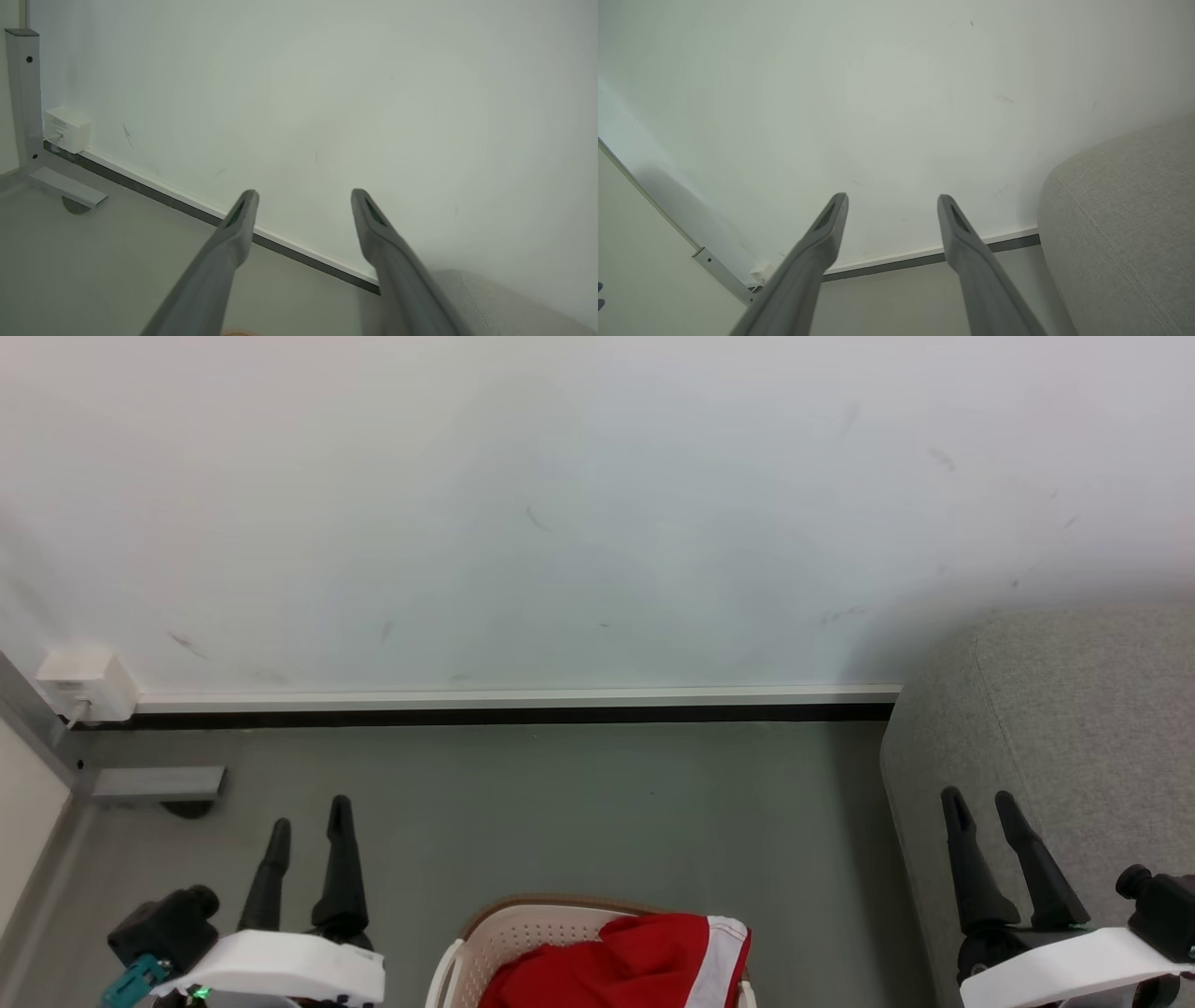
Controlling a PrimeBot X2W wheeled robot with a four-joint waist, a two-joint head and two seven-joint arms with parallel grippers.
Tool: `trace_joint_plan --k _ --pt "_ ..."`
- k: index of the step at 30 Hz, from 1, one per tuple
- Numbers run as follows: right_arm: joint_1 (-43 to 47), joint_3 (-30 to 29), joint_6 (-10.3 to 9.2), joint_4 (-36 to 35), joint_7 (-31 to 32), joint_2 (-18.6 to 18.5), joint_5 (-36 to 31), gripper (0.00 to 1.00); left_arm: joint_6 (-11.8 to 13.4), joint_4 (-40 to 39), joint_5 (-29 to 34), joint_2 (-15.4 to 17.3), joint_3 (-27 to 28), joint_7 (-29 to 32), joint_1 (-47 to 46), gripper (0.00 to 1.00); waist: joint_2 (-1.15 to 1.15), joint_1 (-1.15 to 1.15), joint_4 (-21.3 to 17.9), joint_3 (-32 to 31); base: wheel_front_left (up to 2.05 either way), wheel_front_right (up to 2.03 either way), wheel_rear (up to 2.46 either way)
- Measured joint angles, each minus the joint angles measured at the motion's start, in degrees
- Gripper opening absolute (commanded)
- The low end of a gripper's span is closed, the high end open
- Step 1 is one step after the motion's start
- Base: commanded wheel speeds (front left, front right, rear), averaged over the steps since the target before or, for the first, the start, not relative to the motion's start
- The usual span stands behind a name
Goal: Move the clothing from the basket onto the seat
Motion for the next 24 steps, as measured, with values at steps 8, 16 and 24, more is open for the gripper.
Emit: trace_joint_plan --k 8,16,24 --pt "-0.65 1.62 0.0 0.24 -1.01 -0.63 -3.49 1.0 0.68 -0.01 5.12 0.05 -0.47 -1.05 -0.08 1.0 0.0 0.0 -0.09 0.04 0.0 0.0 0.0" --pt "-1.06 3.0 0.0 0.51 -2.1 -1.2 -6.87 1.0 1.18 -0.25 9.64 0.09 -0.62 -2.32 -0.14 1.0 0.0 0.0 -0.29 -0.06 0.0 0.0 0.0" --pt "-1.14 3.48 0.0 0.51 -3.25 -1.63 -10.28 1.0 1.68 -0.3 14.32 0.11 -0.85 -3.12 -0.1 1.0 0.0 0.0 -0.48 -0.19 0.0 0.0 0.0"
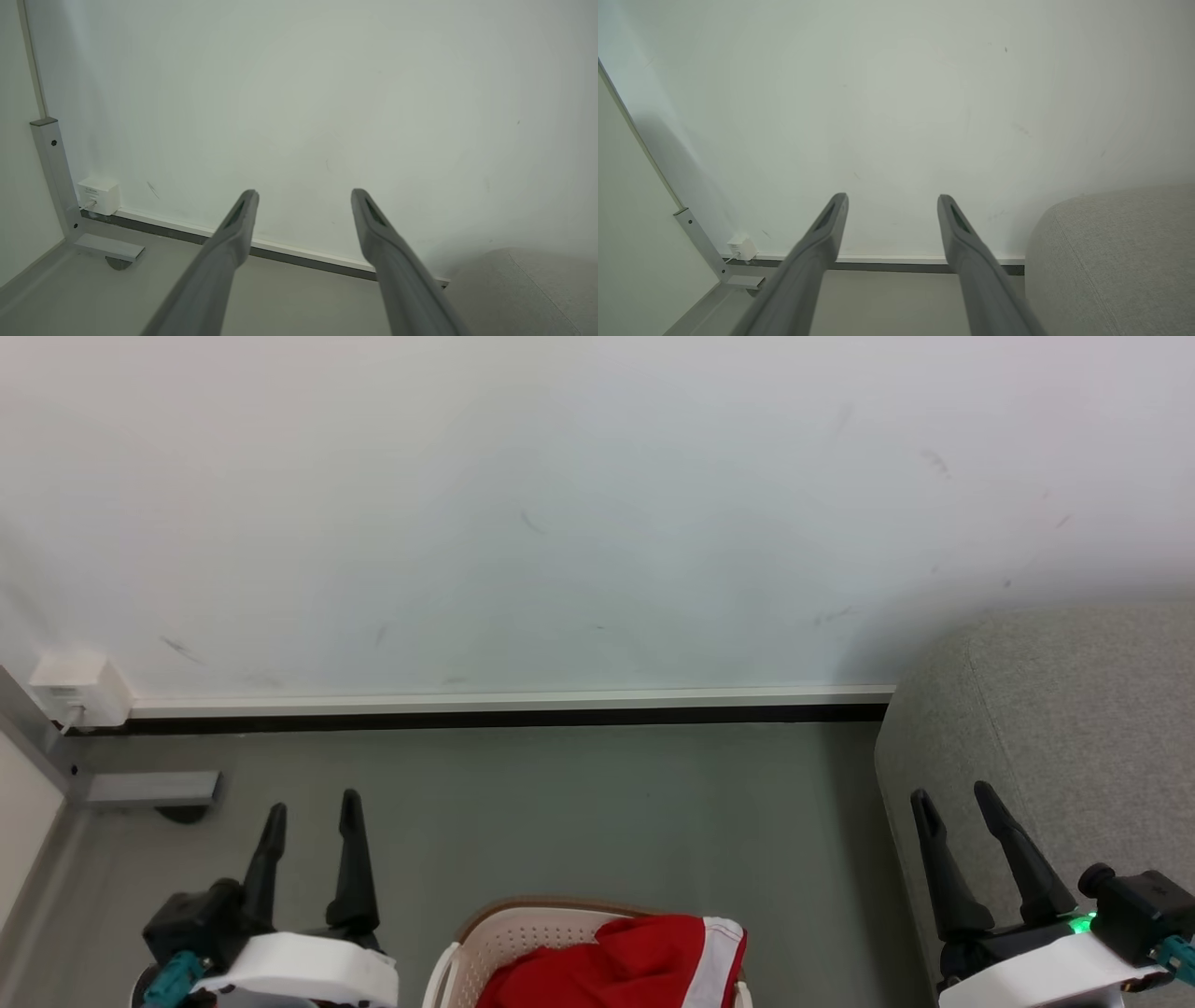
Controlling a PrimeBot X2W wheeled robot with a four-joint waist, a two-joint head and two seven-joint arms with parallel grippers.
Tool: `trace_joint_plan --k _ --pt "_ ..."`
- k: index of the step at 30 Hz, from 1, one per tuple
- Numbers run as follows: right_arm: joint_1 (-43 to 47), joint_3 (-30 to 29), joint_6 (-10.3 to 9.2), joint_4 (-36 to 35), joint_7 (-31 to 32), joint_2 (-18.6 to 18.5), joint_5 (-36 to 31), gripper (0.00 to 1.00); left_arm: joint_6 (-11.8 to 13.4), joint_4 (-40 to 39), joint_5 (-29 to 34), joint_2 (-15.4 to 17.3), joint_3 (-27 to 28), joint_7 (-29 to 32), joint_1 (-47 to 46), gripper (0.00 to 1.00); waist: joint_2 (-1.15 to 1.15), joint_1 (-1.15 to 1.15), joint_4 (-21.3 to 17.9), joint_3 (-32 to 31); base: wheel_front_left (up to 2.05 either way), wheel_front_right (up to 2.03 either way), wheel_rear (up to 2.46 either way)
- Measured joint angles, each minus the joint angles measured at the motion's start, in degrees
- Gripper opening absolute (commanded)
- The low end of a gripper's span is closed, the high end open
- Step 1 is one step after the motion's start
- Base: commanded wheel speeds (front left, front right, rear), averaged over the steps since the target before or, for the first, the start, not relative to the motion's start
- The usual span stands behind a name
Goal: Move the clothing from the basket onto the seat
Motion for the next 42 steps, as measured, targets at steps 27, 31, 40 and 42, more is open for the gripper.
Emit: trace_joint_plan --k 27,31,40,42 --pt "-0.12 -0.93 0.0 -0.94 -2.79 0.08 -9.61 1.0 0.79 -0.09 10.87 0.12 0.08 -2.99 -0.02 1.0 0.0 0.0 -0.37 -0.07 0.0 0.0 0.0" --pt "-0.12 -1.01 0.0 -1.11 -3.1 0.16 -10.67 1.0 0.94 -0.21 11.52 0.13 0.08 -3.34 -0.02 1.0 0.0 0.0 -0.39 0.04 0.0 0.0 0.0" --pt "-0.11 -1.67 0.0 -1.15 -3.1 0.4 -10.67 1.0 1.01 -0.21 11.41 0.14 0.08 -3.34 -0.07 1.0 0.0 0.0 -0.29 0.19 0.0 0.0 0.0" --pt "-0.11 -1.7 0.0 -1.15 -3.1 0.45 -10.67 1.0 1.01 -0.21 11.4 0.14 0.08 -3.34 -0.07 1.0 0.0 0.0 -0.28 0.16 0.0 0.0 0.0"
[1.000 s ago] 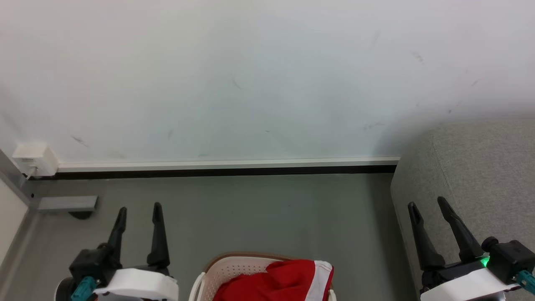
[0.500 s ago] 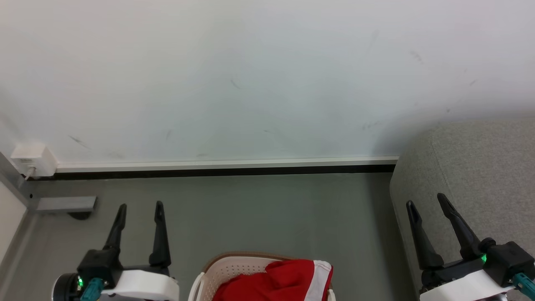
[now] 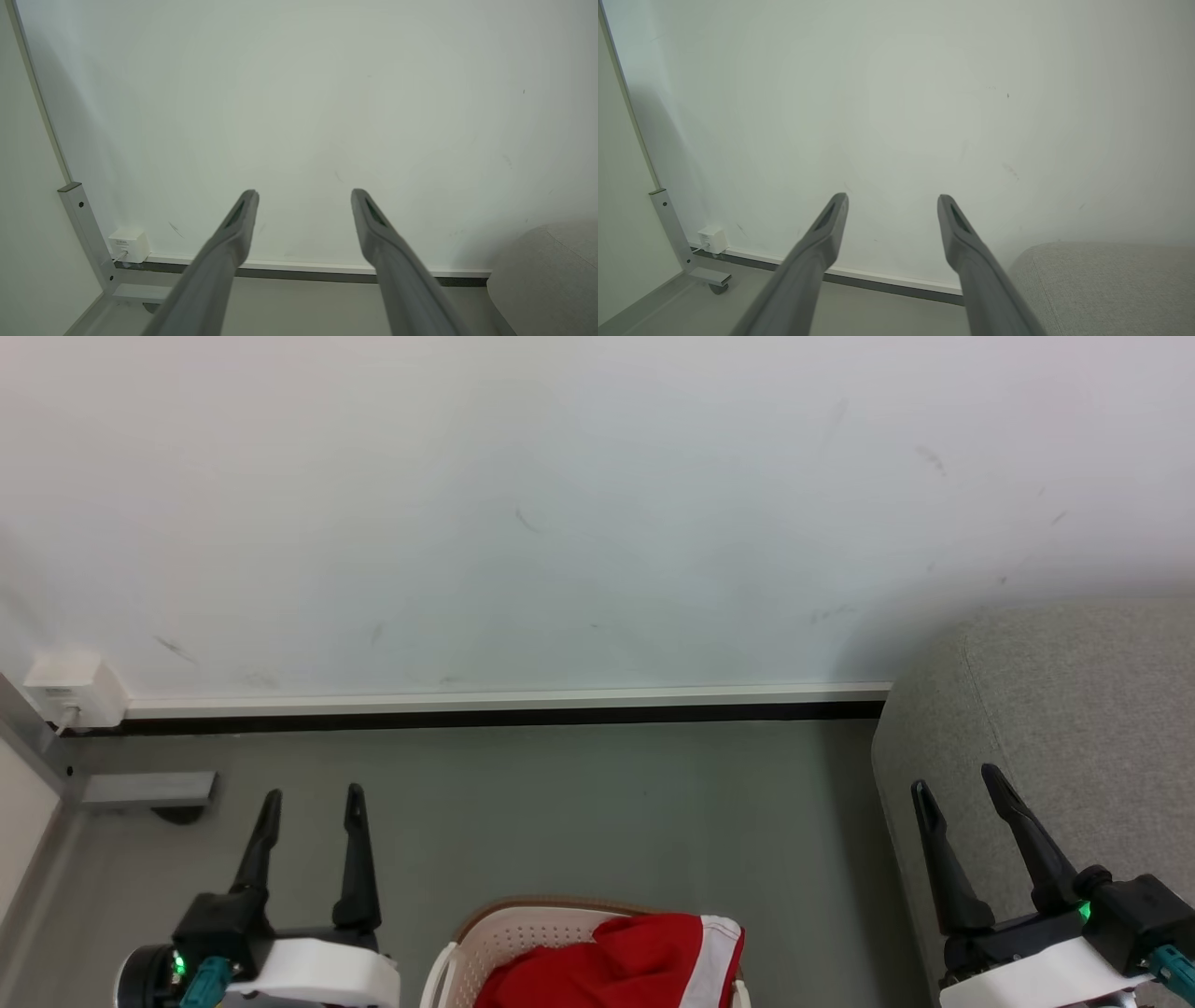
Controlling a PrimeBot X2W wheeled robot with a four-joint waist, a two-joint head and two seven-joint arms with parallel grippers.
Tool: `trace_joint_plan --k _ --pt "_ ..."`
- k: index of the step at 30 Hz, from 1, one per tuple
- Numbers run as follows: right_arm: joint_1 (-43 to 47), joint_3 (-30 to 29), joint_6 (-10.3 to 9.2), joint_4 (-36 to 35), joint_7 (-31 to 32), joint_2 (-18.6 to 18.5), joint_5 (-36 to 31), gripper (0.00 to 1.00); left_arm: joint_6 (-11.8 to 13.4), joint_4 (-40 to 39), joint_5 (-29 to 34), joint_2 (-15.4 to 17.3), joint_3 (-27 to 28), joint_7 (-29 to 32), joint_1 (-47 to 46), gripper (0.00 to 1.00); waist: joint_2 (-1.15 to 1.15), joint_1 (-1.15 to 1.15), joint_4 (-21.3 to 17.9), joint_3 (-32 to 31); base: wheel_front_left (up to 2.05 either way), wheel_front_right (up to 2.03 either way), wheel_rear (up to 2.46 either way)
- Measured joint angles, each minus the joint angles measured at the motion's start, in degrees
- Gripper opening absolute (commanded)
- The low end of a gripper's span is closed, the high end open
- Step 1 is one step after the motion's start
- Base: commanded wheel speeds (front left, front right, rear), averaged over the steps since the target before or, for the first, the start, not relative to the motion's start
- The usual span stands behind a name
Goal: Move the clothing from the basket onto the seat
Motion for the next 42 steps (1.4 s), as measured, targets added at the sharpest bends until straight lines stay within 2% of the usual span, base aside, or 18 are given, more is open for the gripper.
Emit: trace_joint_plan --k 18,29,36,42 --pt "0.01 -0.33 0.0 -0.16 0.0 0.11 0.0 1.0 0.05 -0.08 -0.15 0.0 0.05 0.0 0.01 1.0 0.0 0.0 0.01 0.39 0.0 0.0 0.0" --pt "-0.37 -1.43 0.0 -0.96 0.0 0.02 0.0 1.0 -1.12 1.45 -1.33 0.02 -1.02 -0.01 -0.66 1.0 0.0 0.0 -1.38 2.03 0.0 0.0 0.0" --pt "-1.68 -1.98 0.0 -1.98 -0.01 -0.19 -0.01 1.0 -2.6 4.41 -4.0 0.02 -1.88 -0.01 -2.49 1.0 0.0 0.0 -2.96 4.96 0.0 0.0 0.0" --pt "-3.42 -2.4 0.0 -3.18 -0.01 -0.41 -0.01 1.0 -3.57 10.11 -5.98 0.04 -2.93 -0.01 -4.95 1.0 0.0 0.0 -4.71 8.82 0.0 0.0 0.0"
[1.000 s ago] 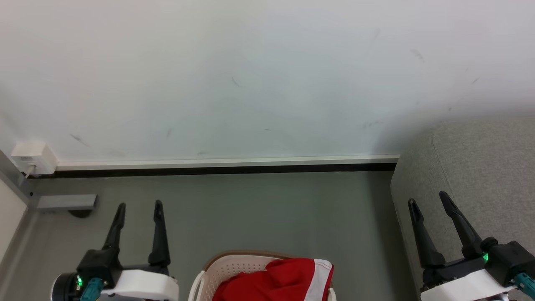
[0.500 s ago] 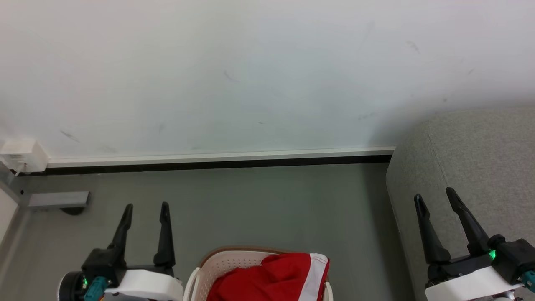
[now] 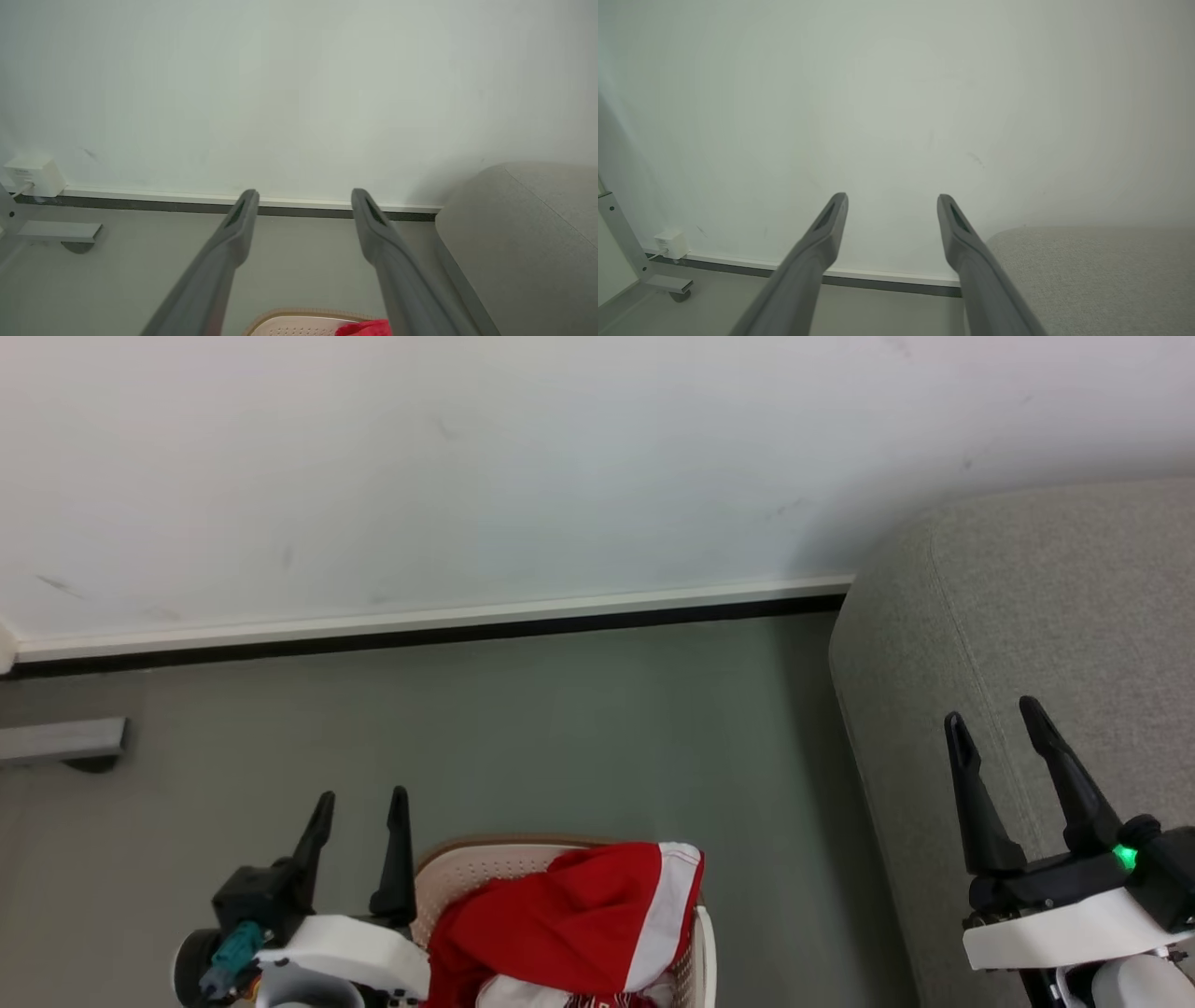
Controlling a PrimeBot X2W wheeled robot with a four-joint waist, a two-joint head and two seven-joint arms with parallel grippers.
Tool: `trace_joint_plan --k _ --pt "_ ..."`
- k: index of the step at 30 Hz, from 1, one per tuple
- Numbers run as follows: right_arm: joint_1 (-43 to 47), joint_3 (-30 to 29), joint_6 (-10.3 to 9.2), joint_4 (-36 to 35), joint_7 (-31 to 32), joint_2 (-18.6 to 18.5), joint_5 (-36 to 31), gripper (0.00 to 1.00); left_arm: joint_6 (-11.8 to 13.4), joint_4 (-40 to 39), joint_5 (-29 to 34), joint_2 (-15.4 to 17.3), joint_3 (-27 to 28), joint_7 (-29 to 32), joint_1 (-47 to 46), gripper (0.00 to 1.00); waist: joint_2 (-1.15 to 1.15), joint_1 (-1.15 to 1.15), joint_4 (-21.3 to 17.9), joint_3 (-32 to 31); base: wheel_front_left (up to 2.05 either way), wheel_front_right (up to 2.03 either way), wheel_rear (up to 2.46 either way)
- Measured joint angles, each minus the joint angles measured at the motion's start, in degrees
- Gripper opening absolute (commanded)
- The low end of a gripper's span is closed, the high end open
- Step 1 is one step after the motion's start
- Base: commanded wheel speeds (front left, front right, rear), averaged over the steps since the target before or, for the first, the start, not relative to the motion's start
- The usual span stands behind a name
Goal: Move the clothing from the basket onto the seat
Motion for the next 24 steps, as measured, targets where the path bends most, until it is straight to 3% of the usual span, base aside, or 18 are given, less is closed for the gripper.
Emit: trace_joint_plan --k 13,24 --pt "-3.87 -0.94 0.0 -2.23 0.0 0.77 0.15 1.0 -4.64 19.12 -0.43 0.16 -0.26 0.01 -7.74 1.0 0.0 0.0 -5.72 8.82 0.0 0.0 0.0" --pt "-7.48 -1.42 0.0 -5.3 0.0 1.83 0.52 1.0 -7.06 35.91 0.11 1.63 -2.98 0.1 -17.35 1.0 0.0 0.0 -10.05 16.78 0.0 0.0 0.0"
